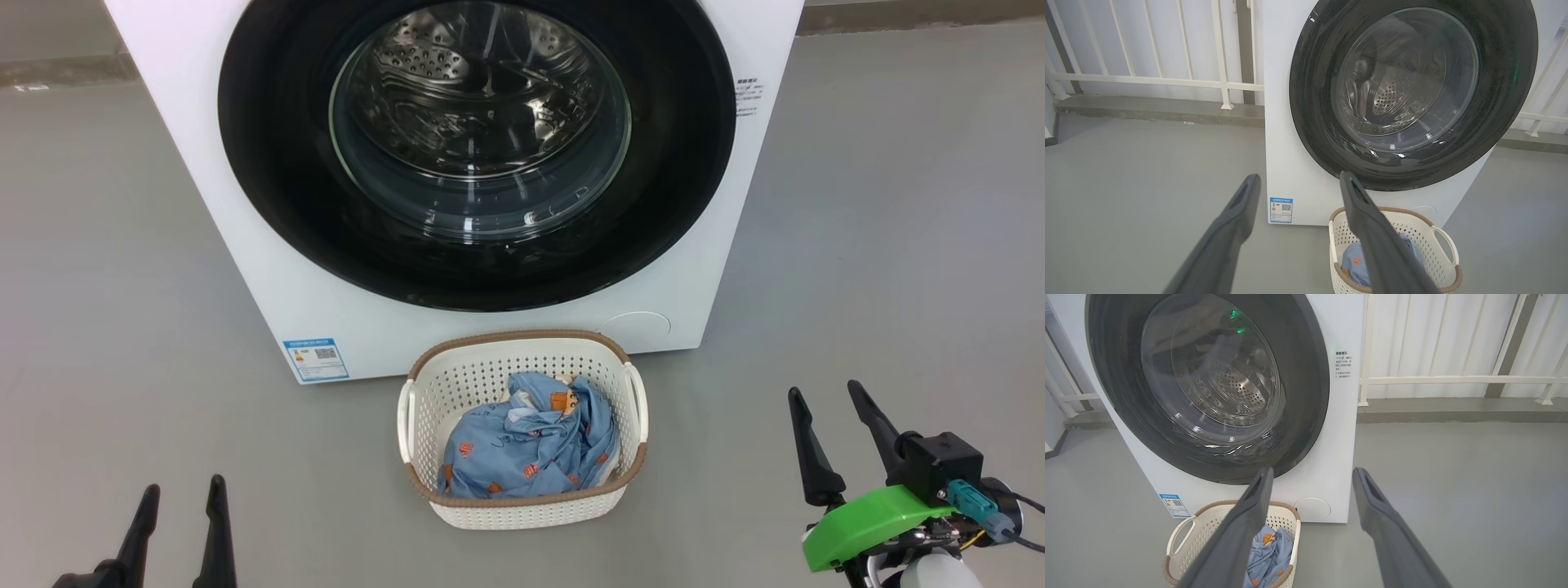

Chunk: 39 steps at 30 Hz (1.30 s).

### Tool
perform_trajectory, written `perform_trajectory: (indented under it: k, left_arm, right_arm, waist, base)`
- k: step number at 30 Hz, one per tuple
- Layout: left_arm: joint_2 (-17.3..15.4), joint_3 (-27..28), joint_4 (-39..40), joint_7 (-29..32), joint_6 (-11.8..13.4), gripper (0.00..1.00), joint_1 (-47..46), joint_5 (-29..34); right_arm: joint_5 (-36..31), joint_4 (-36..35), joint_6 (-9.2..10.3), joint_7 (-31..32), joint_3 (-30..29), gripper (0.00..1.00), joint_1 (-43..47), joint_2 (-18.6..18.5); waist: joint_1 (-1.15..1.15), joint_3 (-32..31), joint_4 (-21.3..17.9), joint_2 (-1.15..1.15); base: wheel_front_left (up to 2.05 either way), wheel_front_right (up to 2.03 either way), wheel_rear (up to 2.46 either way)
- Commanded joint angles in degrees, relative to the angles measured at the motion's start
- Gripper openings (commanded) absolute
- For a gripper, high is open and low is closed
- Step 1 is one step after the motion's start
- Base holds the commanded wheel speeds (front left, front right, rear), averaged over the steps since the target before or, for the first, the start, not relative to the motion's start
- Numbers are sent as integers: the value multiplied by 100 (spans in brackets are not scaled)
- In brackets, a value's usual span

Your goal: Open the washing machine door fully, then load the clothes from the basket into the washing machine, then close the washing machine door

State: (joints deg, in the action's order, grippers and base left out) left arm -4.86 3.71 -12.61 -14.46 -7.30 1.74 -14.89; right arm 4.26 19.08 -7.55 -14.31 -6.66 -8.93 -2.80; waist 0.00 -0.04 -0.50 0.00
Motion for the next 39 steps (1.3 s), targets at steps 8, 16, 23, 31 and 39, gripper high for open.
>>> perform_trajectory:
  k: [8, 16, 23, 31, 39]
  left_arm:
    - [-53, 292, 20, -54, -6, 100, -254, 85]
    - [-42, 310, 20, -54, -12, 100, -274, 177]
    - [-82, 331, 43, -54, -14, 100, -273, 380]
    - [-60, 372, 60, -54, -16, 100, -285, 374]
    - [-60, 364, 71, -54, -18, 100, -291, 343]
  right_arm:
    - [71, -115, 6, -69, 97, 100, -261, -9]
    - [98, -93, 6, -69, 96, 100, -266, -9]
    - [107, -113, 6, -69, 99, 100, -250, -8]
    - [147, -163, 6, -69, 52, 100, -254, -8]
    - [152, -182, 6, -69, 35, 100, -227, -8]
  waist:
    - [0, -7, -3, 0]
    - [0, -17, -11, 0]
    - [0, -23, -11, 0]
    - [0, 1, -25, 0]
    - [0, 24, -38, 0]
  base:
    - [0, 0, 0]
    - [0, 0, 0]
    - [15, 15, -31]
    - [73, 73, -145]
    - [120, 120, -241]
